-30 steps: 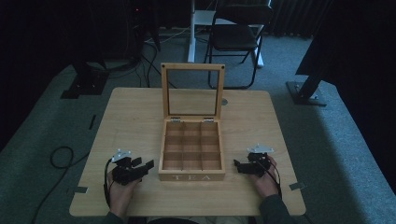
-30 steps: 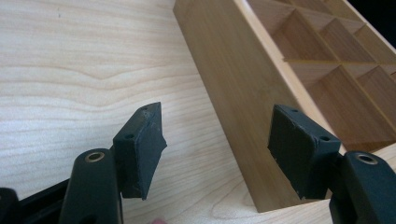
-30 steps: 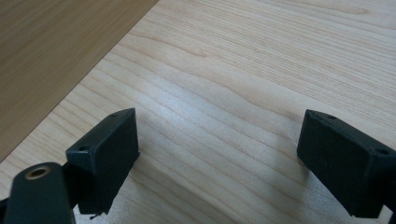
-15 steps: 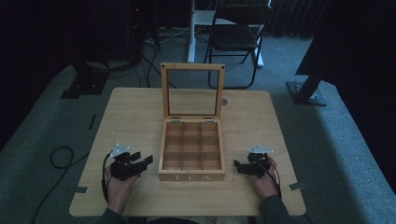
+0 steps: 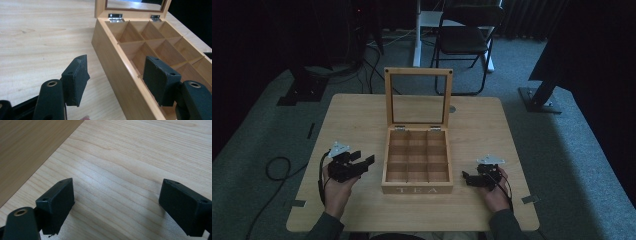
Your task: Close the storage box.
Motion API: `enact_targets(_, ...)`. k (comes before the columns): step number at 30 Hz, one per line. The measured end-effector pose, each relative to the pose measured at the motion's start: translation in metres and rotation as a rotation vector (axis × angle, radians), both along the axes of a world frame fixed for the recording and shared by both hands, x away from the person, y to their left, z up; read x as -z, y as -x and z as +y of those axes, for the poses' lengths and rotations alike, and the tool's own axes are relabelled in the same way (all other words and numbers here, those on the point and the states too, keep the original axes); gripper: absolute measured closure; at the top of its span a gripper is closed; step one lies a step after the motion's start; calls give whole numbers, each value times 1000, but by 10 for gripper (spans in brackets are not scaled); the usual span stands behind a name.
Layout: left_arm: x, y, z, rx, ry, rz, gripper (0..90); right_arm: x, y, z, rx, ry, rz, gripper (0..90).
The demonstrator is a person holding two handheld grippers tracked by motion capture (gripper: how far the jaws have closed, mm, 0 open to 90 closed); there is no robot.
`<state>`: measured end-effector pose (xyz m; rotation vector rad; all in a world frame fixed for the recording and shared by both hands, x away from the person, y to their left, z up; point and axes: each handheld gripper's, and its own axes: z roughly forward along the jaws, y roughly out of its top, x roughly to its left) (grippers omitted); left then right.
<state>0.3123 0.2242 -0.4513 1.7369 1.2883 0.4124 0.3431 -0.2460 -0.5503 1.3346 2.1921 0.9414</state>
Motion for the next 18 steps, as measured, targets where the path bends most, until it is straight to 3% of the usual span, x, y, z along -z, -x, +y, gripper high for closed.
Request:
enact_targets(11, -17, -12, -6, 14, -17, -34, 368, 0, 0, 0, 0, 0, 0, 125)
enact_targets(18, -32, -21, -13, 36, -52, -65, 366, 0, 0, 0, 0, 0, 0, 125)
